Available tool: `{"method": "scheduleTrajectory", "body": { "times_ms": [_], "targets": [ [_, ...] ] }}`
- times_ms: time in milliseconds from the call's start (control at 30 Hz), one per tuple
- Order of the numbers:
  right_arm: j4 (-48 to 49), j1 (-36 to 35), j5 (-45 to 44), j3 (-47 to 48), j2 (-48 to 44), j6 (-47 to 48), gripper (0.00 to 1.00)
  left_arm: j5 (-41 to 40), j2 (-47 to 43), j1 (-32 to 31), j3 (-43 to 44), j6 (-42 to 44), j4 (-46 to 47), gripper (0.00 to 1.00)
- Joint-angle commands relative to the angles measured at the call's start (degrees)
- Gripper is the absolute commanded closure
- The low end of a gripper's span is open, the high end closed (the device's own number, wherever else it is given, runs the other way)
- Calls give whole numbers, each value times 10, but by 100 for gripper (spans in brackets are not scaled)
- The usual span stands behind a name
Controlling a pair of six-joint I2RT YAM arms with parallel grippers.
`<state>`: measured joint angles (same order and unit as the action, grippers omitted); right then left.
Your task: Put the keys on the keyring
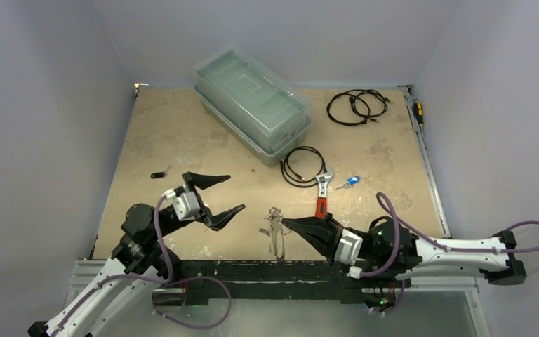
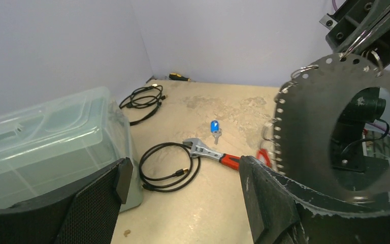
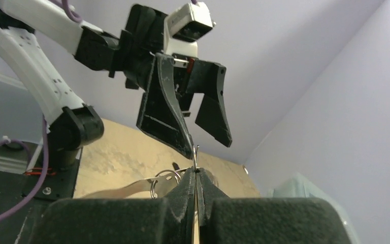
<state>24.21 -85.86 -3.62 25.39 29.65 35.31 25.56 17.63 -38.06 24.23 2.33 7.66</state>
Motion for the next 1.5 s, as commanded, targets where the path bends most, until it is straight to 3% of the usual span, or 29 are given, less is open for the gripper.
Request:
{"method": "scheduleTrajectory", "body": {
  "times_ms": [0,100,200,533,800,933,1200,1367,1467],
  "targets": [
    [54,-2,-56,34,6,-15,100,-9,18,-2,28,-71,28,21],
    [72,-2,-117,37,18,-22,100,-84,35,-2,43,-135,24,20],
    [87,-2,-239,52,40,-23,100,-151,72,-2,75,-171,-16,20],
    [83,3,-432,96,53,-29,100,-207,300,-3,140,-265,-54,36],
    [-28,2,-413,141,-4,-114,100,-150,488,-25,180,-288,58,40],
    [-82,3,-390,167,-26,-163,100,-156,580,-61,244,-262,58,43],
    [-215,3,-352,256,-41,-249,100,-194,727,-138,352,-146,56,43],
    [-285,3,-312,324,-39,-277,100,-160,807,-152,410,-65,89,43],
    [-307,3,-307,350,-35,-284,100,-114,858,-163,454,-8,91,51]
  ]
}}
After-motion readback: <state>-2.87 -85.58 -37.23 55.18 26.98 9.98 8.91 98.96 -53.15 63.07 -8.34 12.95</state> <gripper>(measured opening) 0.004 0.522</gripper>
